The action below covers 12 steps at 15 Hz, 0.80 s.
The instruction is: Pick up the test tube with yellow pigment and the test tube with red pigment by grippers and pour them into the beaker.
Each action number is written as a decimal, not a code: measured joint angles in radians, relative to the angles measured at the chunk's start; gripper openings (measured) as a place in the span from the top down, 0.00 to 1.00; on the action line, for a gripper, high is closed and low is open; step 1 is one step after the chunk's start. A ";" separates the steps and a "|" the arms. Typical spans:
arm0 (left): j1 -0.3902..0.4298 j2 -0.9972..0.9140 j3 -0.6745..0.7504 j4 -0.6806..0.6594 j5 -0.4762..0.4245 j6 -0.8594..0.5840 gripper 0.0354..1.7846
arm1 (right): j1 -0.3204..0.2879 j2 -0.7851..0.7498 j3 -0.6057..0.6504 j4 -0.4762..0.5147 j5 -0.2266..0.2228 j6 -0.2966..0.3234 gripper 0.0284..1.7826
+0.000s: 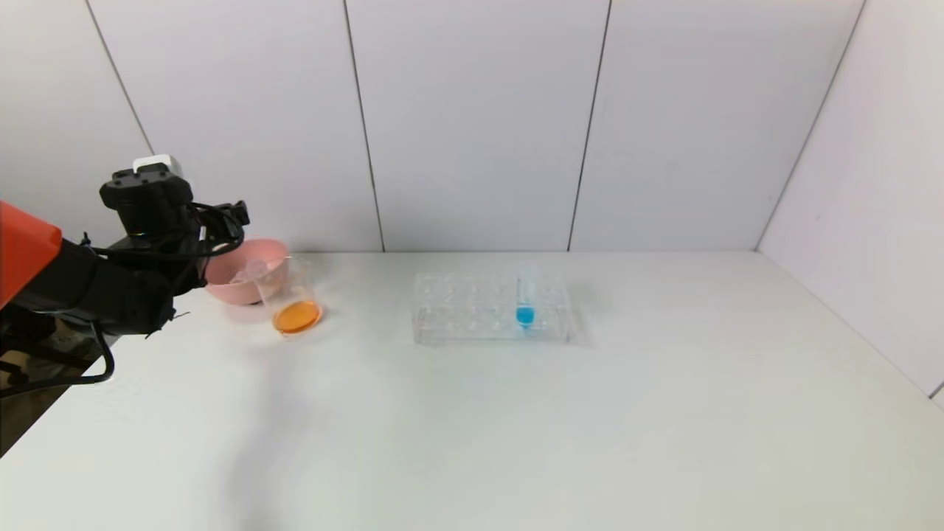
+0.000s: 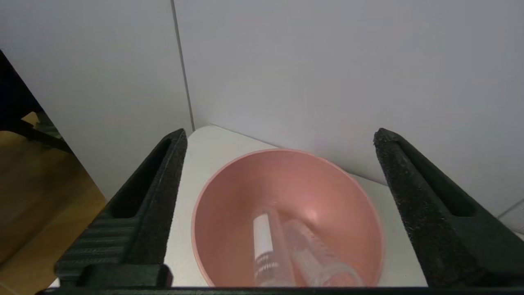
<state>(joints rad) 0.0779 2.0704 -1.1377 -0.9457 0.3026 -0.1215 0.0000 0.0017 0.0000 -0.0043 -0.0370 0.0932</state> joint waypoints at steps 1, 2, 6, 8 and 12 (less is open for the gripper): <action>-0.009 -0.034 0.018 0.003 0.000 0.001 0.04 | 0.000 0.000 0.000 0.000 0.000 0.000 0.04; -0.019 -0.073 0.041 0.006 -0.001 0.001 0.02 | 0.000 0.000 0.000 0.000 -0.001 0.000 0.04; -0.083 -0.273 0.222 0.012 -0.123 -0.001 0.01 | 0.000 0.000 0.000 0.000 0.000 0.000 0.04; -0.151 -0.382 0.314 0.009 -0.176 0.002 0.01 | 0.000 0.000 0.000 0.000 0.000 0.000 0.04; -0.262 -0.607 0.444 0.010 -0.193 0.090 0.01 | 0.000 0.000 0.000 0.000 0.000 0.000 0.04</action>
<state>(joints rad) -0.1843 1.4630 -0.6932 -0.9362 0.1100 -0.0313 0.0000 0.0019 0.0000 -0.0043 -0.0370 0.0928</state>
